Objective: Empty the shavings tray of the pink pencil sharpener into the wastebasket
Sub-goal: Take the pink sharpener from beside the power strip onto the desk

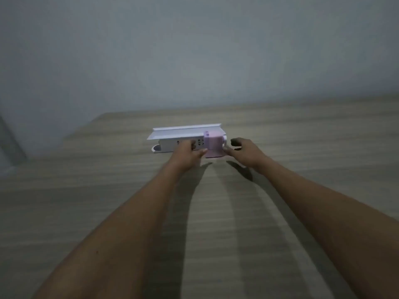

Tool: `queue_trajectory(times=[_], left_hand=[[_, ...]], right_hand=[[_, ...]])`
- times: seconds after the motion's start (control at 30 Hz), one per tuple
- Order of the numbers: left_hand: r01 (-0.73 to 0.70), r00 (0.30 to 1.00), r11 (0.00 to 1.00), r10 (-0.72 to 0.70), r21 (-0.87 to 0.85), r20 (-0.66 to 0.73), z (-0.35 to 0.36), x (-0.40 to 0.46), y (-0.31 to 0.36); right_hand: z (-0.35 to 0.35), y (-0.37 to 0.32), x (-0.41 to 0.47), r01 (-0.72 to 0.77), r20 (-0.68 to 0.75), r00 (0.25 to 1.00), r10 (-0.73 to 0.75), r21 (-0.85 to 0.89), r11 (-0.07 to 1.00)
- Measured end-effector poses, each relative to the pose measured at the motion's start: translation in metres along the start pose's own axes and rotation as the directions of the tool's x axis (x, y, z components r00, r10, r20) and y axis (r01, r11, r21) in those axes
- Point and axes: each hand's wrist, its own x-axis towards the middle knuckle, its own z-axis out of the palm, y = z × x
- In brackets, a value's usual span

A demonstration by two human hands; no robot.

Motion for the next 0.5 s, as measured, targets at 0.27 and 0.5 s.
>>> queue_trajectory(times=[0.27, 0.5], left_hand=[[-0.03, 0.997, 0.977, 0.045, -0.213, 0.067, 0.018, 0.021, -0.02], [-0.047, 0.998, 0.977, 0.057, -0.207, 0.04, 0.013, 0.011, -0.017]], right_hand=[[0.015, 0.005, 0.025, 0.048, 0.073, 0.996, -0.053, 0.068, 0.997], [0.01, 0.002, 0.012, 0.031, 0.076, 0.996, -0.046, 0.184, 0.982]])
